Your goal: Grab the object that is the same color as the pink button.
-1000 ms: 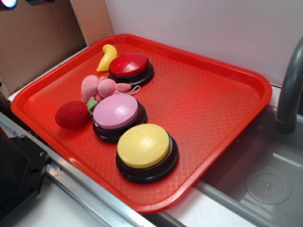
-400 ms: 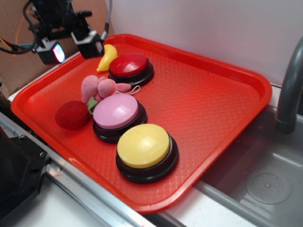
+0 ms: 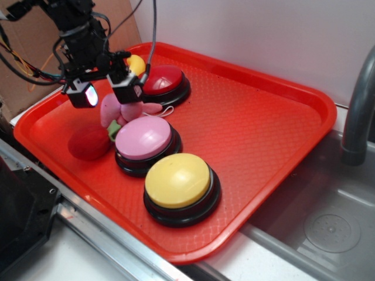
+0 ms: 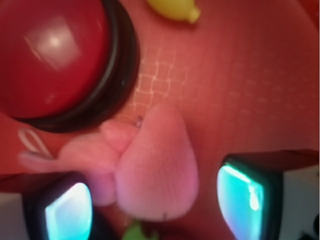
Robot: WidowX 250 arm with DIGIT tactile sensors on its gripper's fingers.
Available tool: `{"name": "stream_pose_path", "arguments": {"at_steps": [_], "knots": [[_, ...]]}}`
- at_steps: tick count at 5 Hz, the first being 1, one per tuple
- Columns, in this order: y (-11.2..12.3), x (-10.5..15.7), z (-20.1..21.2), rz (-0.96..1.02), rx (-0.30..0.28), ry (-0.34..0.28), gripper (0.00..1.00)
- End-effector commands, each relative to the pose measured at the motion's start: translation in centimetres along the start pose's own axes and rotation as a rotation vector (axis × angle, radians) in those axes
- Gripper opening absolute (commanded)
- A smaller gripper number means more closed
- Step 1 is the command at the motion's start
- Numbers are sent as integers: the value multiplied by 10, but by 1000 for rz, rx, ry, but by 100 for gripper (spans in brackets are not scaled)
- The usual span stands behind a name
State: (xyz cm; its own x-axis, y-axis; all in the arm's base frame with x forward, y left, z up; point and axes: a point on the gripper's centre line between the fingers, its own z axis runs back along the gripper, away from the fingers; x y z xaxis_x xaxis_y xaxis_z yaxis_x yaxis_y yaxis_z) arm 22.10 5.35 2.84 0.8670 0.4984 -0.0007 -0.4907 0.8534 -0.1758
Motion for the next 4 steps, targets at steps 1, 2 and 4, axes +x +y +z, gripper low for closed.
{"name": "stream_pose_path", "arguments": {"at_steps": [1,2,4], "knots": [[3,14,-6,-68,-27,-17,94],[4,14,-7,-63,-26,-24,0],[1,16,16,-36,28,-46,0]]}}
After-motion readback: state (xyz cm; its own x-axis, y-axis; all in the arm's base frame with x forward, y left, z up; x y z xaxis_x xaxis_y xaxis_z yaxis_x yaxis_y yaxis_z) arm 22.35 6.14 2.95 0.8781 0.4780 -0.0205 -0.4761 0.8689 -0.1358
